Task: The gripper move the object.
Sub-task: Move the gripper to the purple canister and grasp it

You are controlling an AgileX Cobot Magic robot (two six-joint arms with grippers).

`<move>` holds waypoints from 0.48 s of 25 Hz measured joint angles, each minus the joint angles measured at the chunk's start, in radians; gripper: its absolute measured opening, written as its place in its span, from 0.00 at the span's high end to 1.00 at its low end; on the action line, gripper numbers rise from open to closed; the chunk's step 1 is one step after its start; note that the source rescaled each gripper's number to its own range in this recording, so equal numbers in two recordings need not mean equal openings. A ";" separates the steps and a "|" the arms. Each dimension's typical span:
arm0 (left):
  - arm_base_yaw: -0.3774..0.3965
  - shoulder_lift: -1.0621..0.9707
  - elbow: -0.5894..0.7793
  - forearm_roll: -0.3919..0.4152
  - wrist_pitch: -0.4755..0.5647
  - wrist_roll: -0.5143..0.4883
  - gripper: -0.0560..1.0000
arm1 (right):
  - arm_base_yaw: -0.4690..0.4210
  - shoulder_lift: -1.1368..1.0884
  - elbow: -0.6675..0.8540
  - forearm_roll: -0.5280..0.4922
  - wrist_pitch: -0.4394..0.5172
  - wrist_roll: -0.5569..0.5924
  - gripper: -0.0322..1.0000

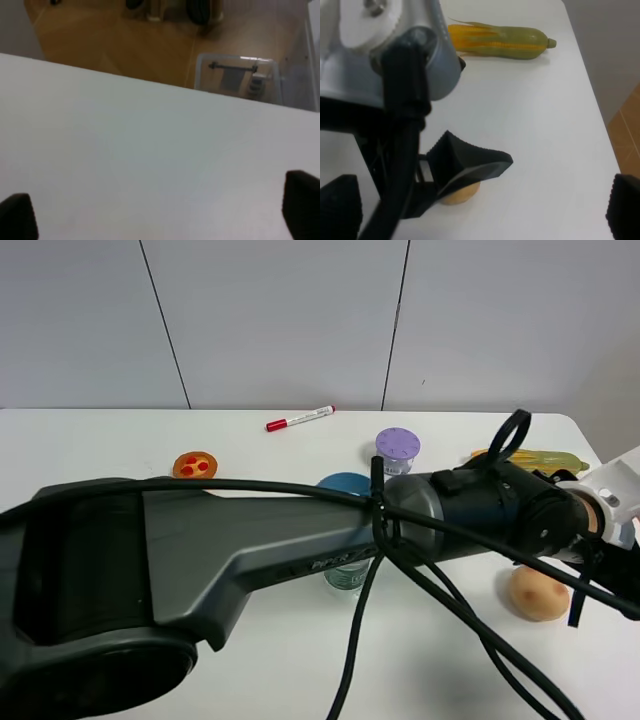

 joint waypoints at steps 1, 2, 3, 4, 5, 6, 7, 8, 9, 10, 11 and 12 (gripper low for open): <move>-0.003 0.007 0.000 -0.001 0.000 -0.009 0.00 | 0.000 0.000 0.000 0.000 0.001 0.000 0.00; -0.002 0.012 0.000 -0.001 0.005 -0.022 0.00 | 0.000 0.000 0.000 -0.001 0.001 0.000 0.00; -0.002 0.017 0.000 -0.002 0.010 -0.036 0.00 | 0.000 0.000 0.000 -0.004 0.003 0.000 0.00; -0.002 0.019 0.000 -0.002 0.015 -0.052 0.00 | 0.000 0.000 0.000 -0.006 0.003 0.000 0.00; -0.002 0.021 0.000 -0.002 0.021 -0.067 0.00 | 0.000 0.000 0.000 -0.008 0.003 0.000 0.00; -0.002 0.025 0.000 -0.002 0.021 -0.084 0.00 | 0.000 0.000 0.000 -0.008 0.003 0.000 0.00; -0.002 0.027 0.000 -0.001 0.022 -0.105 0.00 | 0.000 0.000 0.000 -0.008 0.003 0.000 0.00; -0.002 0.032 0.000 -0.001 0.021 -0.127 0.00 | 0.000 0.000 0.000 -0.008 0.003 0.000 0.00; -0.002 0.037 0.000 -0.001 0.021 -0.148 0.00 | 0.000 0.000 0.000 -0.008 0.003 0.000 0.00; -0.002 0.044 0.000 -0.001 0.018 -0.170 0.00 | 0.000 0.000 0.000 -0.008 0.001 0.000 0.00; -0.002 0.053 0.000 -0.001 0.014 -0.184 0.00 | 0.000 0.000 0.000 -0.008 0.001 0.000 0.00; -0.002 0.063 0.000 0.000 0.005 -0.193 0.00 | 0.000 0.000 0.000 -0.008 0.001 0.000 0.00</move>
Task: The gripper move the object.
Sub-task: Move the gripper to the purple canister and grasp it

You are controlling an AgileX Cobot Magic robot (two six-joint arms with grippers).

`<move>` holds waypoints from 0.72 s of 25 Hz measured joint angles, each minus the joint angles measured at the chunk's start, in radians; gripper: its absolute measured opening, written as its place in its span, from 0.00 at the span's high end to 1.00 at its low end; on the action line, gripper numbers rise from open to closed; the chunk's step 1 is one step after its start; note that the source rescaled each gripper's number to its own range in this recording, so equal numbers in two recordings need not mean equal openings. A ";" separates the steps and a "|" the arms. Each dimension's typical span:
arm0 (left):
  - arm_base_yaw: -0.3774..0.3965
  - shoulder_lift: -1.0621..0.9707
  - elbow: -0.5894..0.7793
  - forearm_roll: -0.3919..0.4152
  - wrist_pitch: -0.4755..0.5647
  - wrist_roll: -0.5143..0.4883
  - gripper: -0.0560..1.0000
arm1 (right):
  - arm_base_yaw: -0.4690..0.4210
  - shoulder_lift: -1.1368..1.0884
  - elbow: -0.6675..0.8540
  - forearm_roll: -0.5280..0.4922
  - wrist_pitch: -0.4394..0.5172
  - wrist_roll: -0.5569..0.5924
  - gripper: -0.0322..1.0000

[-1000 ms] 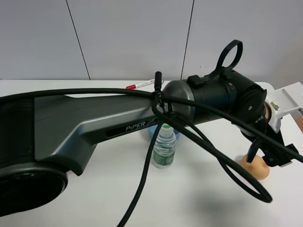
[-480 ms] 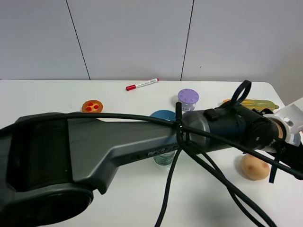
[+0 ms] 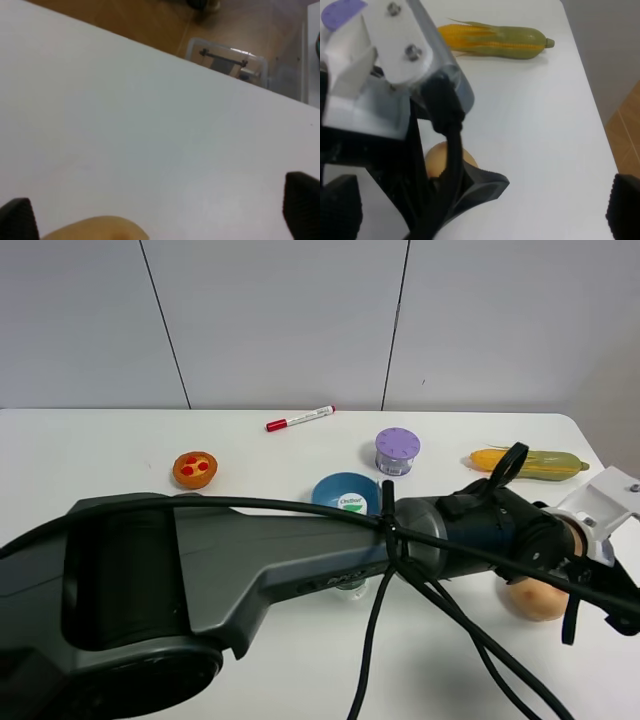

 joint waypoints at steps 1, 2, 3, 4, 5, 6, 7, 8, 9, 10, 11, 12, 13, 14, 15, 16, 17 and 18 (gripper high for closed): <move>0.000 0.009 0.000 0.000 -0.006 -0.008 0.00 | 0.000 0.000 0.000 0.000 0.000 0.000 0.00; 0.000 0.015 0.000 0.000 -0.016 -0.012 0.00 | 0.000 0.000 0.000 0.000 0.000 0.000 0.00; 0.000 0.017 0.000 0.002 -0.024 -0.012 0.00 | 0.000 0.000 0.000 0.000 0.000 0.000 0.00; 0.000 0.018 0.000 0.010 -0.045 -0.014 0.00 | 0.000 0.000 0.001 0.000 0.000 0.000 0.00; 0.000 0.018 0.000 0.016 -0.066 -0.015 0.00 | 0.000 0.000 0.001 0.000 0.000 0.000 0.00; 0.000 0.018 0.000 0.021 -0.089 -0.015 0.00 | 0.000 0.000 0.001 0.000 0.000 0.000 0.00; 0.000 0.018 0.000 0.026 -0.103 -0.015 0.00 | 0.000 0.000 0.001 0.000 0.000 0.000 0.00; 0.000 0.018 0.000 0.027 -0.111 -0.015 0.00 | 0.000 0.000 0.001 0.000 -0.001 0.000 0.00; 0.000 0.018 0.000 0.035 -0.116 -0.016 0.00 | 0.000 0.000 0.001 0.000 -0.001 0.000 0.00; 0.000 0.017 0.000 0.051 -0.116 -0.016 0.00 | 0.000 0.000 0.001 0.000 -0.001 0.000 0.00; 0.000 0.015 0.000 0.066 -0.116 -0.017 0.00 | 0.000 0.000 0.001 0.000 -0.001 0.000 0.00; 0.000 0.008 0.000 0.077 -0.114 -0.018 0.00 | 0.000 0.000 0.001 0.000 -0.001 0.000 0.00; 0.000 0.000 0.000 0.091 -0.104 -0.019 0.00 | 0.000 0.000 0.001 0.000 -0.001 0.000 0.00; 0.001 -0.013 0.000 0.101 -0.088 -0.019 0.00 | 0.000 0.000 0.001 0.000 -0.001 0.000 0.00; 0.003 -0.028 0.000 0.108 -0.062 -0.019 0.00 | 0.000 0.000 0.001 0.000 -0.001 0.000 0.00; 0.005 -0.044 0.000 0.116 -0.034 -0.019 0.00 | 0.000 0.000 0.001 0.000 -0.001 0.000 0.00; 0.010 -0.056 -0.001 0.122 0.001 -0.018 0.00 | 0.000 0.000 0.001 0.000 -0.001 0.000 0.00; 0.015 -0.067 -0.001 0.130 0.037 -0.015 0.00 | 0.000 0.000 0.001 0.000 -0.001 0.000 0.00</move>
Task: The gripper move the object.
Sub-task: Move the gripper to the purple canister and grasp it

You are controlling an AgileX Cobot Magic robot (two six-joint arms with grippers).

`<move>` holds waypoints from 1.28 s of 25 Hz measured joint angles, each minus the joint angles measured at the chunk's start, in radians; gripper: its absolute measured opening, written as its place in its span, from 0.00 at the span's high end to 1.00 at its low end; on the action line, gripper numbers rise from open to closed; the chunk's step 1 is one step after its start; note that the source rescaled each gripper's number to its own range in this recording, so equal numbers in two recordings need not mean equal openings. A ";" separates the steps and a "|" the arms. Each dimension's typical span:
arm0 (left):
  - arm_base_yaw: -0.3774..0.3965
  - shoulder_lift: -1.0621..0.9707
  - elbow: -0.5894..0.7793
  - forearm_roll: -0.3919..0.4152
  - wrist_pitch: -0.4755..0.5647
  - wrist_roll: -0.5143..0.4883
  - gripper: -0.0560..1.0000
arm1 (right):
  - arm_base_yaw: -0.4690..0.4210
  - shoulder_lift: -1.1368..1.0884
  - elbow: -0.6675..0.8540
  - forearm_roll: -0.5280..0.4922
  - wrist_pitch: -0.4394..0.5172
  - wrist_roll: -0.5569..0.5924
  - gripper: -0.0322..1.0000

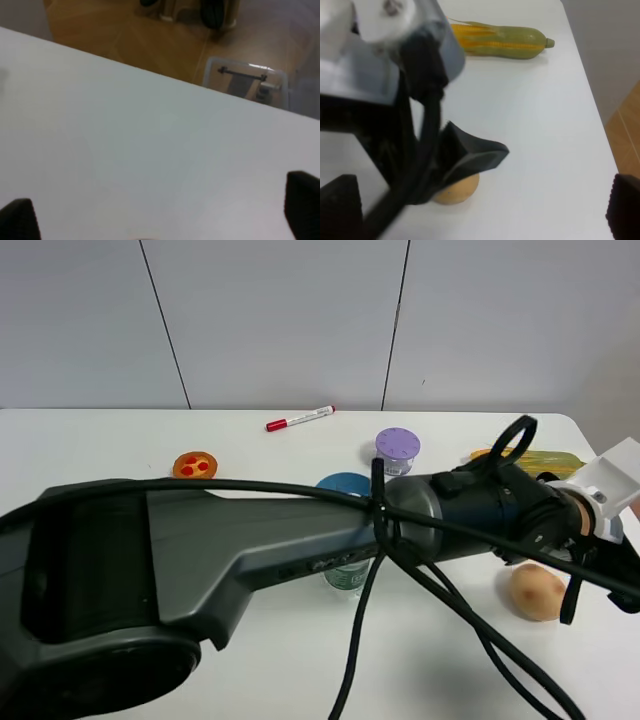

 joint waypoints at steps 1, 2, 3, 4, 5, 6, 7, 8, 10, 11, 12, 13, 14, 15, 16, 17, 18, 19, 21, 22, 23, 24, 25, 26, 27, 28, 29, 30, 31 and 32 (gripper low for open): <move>0.006 -0.006 0.000 0.004 0.027 0.003 0.00 | 0.000 0.000 0.000 0.000 0.000 0.000 0.00; 0.012 -0.010 0.000 0.005 0.057 0.006 0.00 | 0.000 0.000 0.000 0.000 0.000 0.000 0.00; 0.021 -0.011 0.000 0.009 0.087 0.009 0.00 | 0.000 0.000 0.000 0.000 0.000 0.000 0.00; 0.028 -0.011 0.000 0.011 0.121 0.012 0.00 | 0.000 0.000 0.000 0.000 0.000 0.000 0.00; 0.035 -0.011 0.000 0.014 0.151 0.016 0.00 | 0.000 0.000 0.000 0.000 0.000 0.000 0.00; 0.042 -0.011 0.000 0.016 0.189 0.019 0.00 | 0.000 0.000 0.000 0.000 0.000 0.000 0.00; 0.049 -0.011 0.000 0.016 0.225 0.022 0.00 | 0.000 0.000 0.000 0.000 0.000 0.000 0.00; 0.053 -0.011 0.000 0.016 0.251 0.023 0.00 | 0.000 0.000 0.000 0.000 0.000 0.000 0.00; 0.067 -0.014 0.000 0.027 0.316 0.029 0.00 | 0.000 0.000 0.000 0.000 0.000 0.000 0.00; 0.076 -0.018 0.000 0.036 0.347 0.029 0.00 | 0.000 0.000 0.000 0.000 0.000 0.000 0.00; 0.085 -0.025 0.000 0.047 0.371 0.029 0.00 | 0.000 0.000 0.000 0.000 0.000 0.000 0.00; 0.099 -0.034 0.000 0.059 0.395 0.030 0.00 | 0.000 0.000 0.000 0.000 0.000 0.000 0.00; 0.118 -0.045 0.000 0.068 0.406 0.030 0.00 | 0.000 0.000 0.000 0.000 0.000 0.000 0.00; 0.138 -0.058 0.000 0.071 0.407 0.030 0.00 | 0.000 0.000 0.000 0.000 0.000 0.000 0.00; 0.156 -0.071 0.000 0.073 0.403 0.030 0.00 | 0.000 0.000 0.000 0.000 0.000 0.000 0.00; 0.178 -0.081 0.000 0.075 0.388 0.029 0.00 | 0.000 0.000 0.000 0.000 0.000 0.000 0.00; 0.202 -0.090 0.000 0.075 0.366 0.025 0.00 | 0.000 0.000 0.000 0.000 0.000 0.000 0.00; 0.224 -0.095 0.000 0.076 0.343 0.014 0.00 | 0.000 0.000 0.000 0.000 0.000 0.000 0.00; 0.263 -0.097 0.000 0.076 0.282 -0.013 0.00 | 0.000 0.000 0.000 0.000 0.000 0.000 0.00; 0.283 -0.095 0.000 0.076 0.249 -0.025 0.00 | 0.000 0.000 0.000 0.000 0.000 0.000 0.00; 0.299 -0.092 0.000 0.076 0.221 -0.039 0.00 | 0.000 0.000 0.000 0.000 0.000 0.000 0.00; 0.317 -0.092 0.000 0.076 0.185 -0.051 0.00 | 0.000 0.000 0.000 0.000 0.000 0.000 0.00; 0.334 -0.088 0.000 0.076 0.148 -0.056 0.00 | 0.000 0.000 0.000 0.000 0.000 0.000 0.00; 0.349 -0.083 0.000 0.076 0.118 -0.061 0.00 | 0.000 0.000 0.000 0.000 0.000 0.000 0.00; 0.360 -0.077 0.000 0.076 0.087 -0.065 0.00 | 0.000 0.000 0.000 0.000 0.000 0.000 0.00; 0.372 -0.067 0.000 0.076 0.062 -0.068 0.00 | 0.000 0.000 0.000 0.000 0.000 0.000 0.00; 0.384 -0.054 0.000 0.076 0.039 -0.068 0.00 | 0.000 0.000 0.000 0.000 0.000 0.000 0.00; 0.392 -0.038 0.000 0.076 0.020 -0.069 0.00 | 0.000 0.000 0.000 0.000 0.000 0.000 0.00; 0.400 -0.023 0.000 0.076 -0.004 -0.069 0.00 | 0.000 0.000 0.000 0.000 0.000 0.000 0.00; 0.404 -0.006 0.000 0.076 -0.026 -0.069 0.00 | 0.000 0.000 0.000 0.000 0.000 0.000 0.00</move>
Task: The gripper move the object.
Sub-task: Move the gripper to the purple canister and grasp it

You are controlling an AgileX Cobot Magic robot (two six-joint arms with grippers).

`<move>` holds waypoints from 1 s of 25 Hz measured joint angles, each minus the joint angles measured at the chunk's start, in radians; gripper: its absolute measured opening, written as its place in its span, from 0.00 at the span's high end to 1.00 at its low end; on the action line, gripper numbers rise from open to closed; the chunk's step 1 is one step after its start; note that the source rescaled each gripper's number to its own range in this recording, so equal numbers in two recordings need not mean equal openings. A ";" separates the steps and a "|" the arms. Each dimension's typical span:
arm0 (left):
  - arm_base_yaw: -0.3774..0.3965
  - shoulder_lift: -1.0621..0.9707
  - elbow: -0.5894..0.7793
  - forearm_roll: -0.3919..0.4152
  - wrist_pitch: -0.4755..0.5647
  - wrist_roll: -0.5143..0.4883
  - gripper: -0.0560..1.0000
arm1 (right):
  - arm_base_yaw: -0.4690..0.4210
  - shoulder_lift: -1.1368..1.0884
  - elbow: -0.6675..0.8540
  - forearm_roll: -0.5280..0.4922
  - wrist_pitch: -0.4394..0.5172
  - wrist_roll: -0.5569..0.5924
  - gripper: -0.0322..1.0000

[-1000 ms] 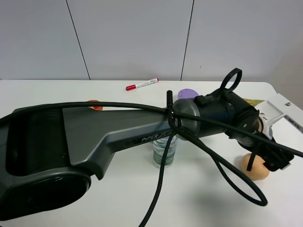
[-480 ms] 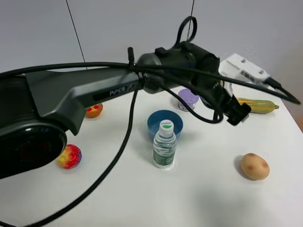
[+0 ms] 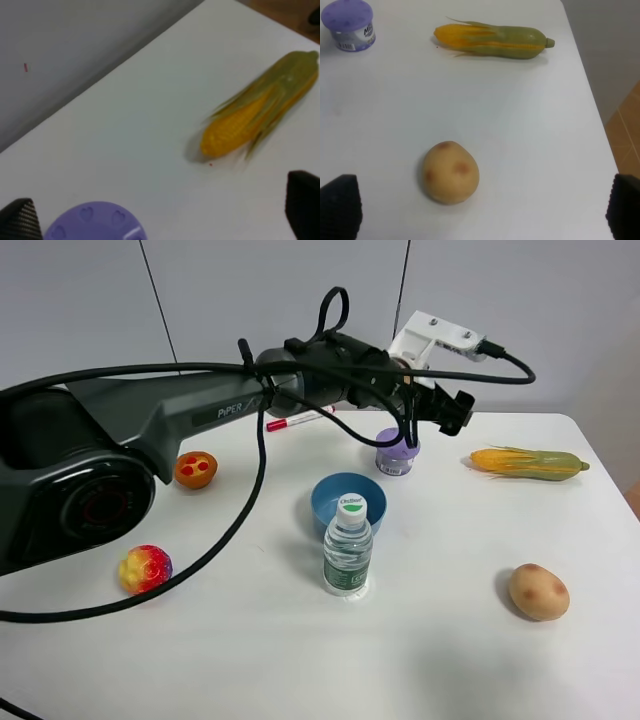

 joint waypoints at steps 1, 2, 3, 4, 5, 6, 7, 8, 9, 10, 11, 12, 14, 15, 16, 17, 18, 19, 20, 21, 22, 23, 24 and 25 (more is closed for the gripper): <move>0.002 0.016 0.000 0.000 -0.017 0.001 0.00 | 0.000 0.000 0.000 0.000 0.000 0.000 0.00; 0.002 0.031 0.000 0.000 -0.028 0.002 0.00 | 0.000 0.000 0.000 0.000 0.000 0.000 0.00; 0.002 0.041 0.000 0.000 -0.037 0.006 0.00 | 0.000 0.000 0.000 0.000 0.000 0.000 0.00; 0.002 0.053 0.000 0.000 -0.048 0.010 0.00 | 0.000 0.000 0.000 0.000 0.000 0.000 0.00; 0.002 0.065 0.000 0.000 -0.055 0.018 0.00 | 0.000 0.000 0.000 0.000 0.000 0.000 0.00; 0.002 0.075 0.000 0.000 -0.065 0.030 0.00 | 0.000 0.000 0.000 0.000 0.000 0.000 0.00; 0.003 0.087 0.000 0.002 -0.081 0.036 0.00 | 0.000 0.000 0.000 0.000 0.000 0.000 0.00; 0.004 0.099 0.000 0.002 -0.095 0.050 0.00 | 0.000 0.000 0.000 0.000 0.000 0.000 0.00; 0.005 0.109 0.000 0.003 -0.108 0.059 0.00 | 0.000 0.000 0.000 0.000 0.000 0.000 0.00; 0.011 0.118 0.000 0.003 -0.123 0.068 0.00 | 0.000 0.000 0.000 0.000 0.000 0.000 0.00; 0.013 0.125 0.000 0.003 -0.134 0.074 0.00 | 0.000 0.000 0.000 0.000 0.000 0.000 0.00; 0.017 0.133 0.000 0.005 -0.137 0.082 0.00 | 0.000 0.000 0.000 0.000 0.000 0.000 0.00; 0.028 0.142 0.000 0.024 -0.147 0.098 0.00 | 0.000 0.000 0.000 0.000 0.000 0.000 0.00; 0.035 0.147 0.000 0.034 -0.152 0.100 0.00 | 0.000 0.000 0.000 0.000 0.000 0.000 0.00; 0.041 0.152 0.000 0.041 -0.154 0.103 0.00 | 0.000 0.000 0.000 0.000 0.000 0.000 0.00; 0.049 0.156 0.000 0.045 -0.154 0.103 0.00 | 0.000 0.000 0.000 0.000 0.000 0.000 0.00; 0.056 0.158 0.000 0.047 -0.155 0.103 0.00 | 0.000 0.000 0.000 0.000 0.000 0.000 0.00; 0.065 0.163 0.000 0.049 -0.157 0.103 0.00 | 0.000 0.000 0.000 0.000 0.000 0.000 0.00; 0.072 0.167 0.000 0.051 -0.160 0.103 0.00 | 0.000 0.000 0.000 0.000 0.000 0.000 0.00; 0.076 0.170 0.000 0.052 -0.165 0.103 0.00 | 0.000 0.000 0.000 0.000 0.000 0.000 0.00; 0.080 0.173 0.000 0.051 -0.171 0.103 0.00 | 0.000 0.000 0.000 0.000 0.000 0.000 0.00; 0.082 0.173 0.000 0.051 -0.174 0.103 0.00 | 0.000 0.000 0.000 0.000 0.000 0.000 0.00; 0.082 0.175 0.000 0.051 -0.179 0.101 0.00 | 0.000 0.000 0.000 0.000 0.000 0.000 0.00; 0.082 0.175 0.000 0.051 -0.180 0.098 0.00 | 0.000 0.000 0.000 0.000 0.000 0.000 0.00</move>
